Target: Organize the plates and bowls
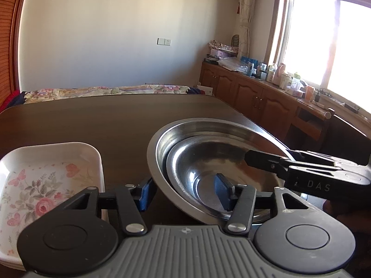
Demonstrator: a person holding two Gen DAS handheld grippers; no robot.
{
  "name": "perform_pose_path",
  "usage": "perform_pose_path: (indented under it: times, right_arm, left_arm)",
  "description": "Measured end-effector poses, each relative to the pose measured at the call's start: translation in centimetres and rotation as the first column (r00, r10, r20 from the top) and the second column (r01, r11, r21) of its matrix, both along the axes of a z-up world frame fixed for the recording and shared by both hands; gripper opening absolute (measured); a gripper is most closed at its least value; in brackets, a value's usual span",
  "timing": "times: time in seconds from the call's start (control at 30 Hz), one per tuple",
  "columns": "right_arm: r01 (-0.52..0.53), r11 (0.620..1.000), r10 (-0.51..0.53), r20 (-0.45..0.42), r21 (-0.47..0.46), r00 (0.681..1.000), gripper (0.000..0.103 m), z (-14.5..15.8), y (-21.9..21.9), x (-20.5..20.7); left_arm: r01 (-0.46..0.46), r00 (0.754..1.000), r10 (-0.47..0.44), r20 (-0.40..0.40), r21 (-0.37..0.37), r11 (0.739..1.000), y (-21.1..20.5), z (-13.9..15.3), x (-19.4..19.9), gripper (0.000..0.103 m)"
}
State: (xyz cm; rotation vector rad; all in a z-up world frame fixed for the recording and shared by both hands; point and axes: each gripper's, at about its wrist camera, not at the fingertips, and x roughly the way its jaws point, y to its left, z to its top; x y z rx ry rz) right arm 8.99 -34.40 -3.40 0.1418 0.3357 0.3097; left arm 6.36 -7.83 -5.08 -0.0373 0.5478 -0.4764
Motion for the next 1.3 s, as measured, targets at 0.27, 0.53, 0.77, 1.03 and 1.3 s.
perform_pose_path:
  times: [0.27,0.53,0.77,1.03,1.3]
  right_arm:
    - [-0.004,1.000,0.004,0.003,0.010,1.000,0.045,0.1,-0.1,0.1]
    - [-0.035,0.999,0.035,0.043,0.011,0.998,0.044,1.3,0.3,0.0]
    - [-0.093,0.996,0.092,0.070,0.005,0.993,0.044,3.2,1.5,0.3]
    - [-0.172,0.985,0.172,0.097,-0.012,0.980,0.044,5.0,4.4,0.5]
    - [-0.240,0.970,0.242,0.094,-0.031,0.966,0.044,5.1,7.2,1.1]
  left_arm:
    - [-0.023,1.000,0.023,0.008,-0.003,1.000,0.4,0.7,-0.1,0.047]
    - [-0.031,0.997,0.031,0.069,0.000,1.000,1.2,2.4,-1.2,0.047]
    - [-0.060,0.992,0.062,0.108,-0.015,0.998,3.4,4.6,-1.7,0.047]
    - [-0.112,0.985,0.113,0.127,-0.014,0.994,6.7,6.1,-2.0,0.047]
    - [-0.167,0.978,0.165,0.125,0.001,0.986,10.0,6.1,-2.4,0.047]
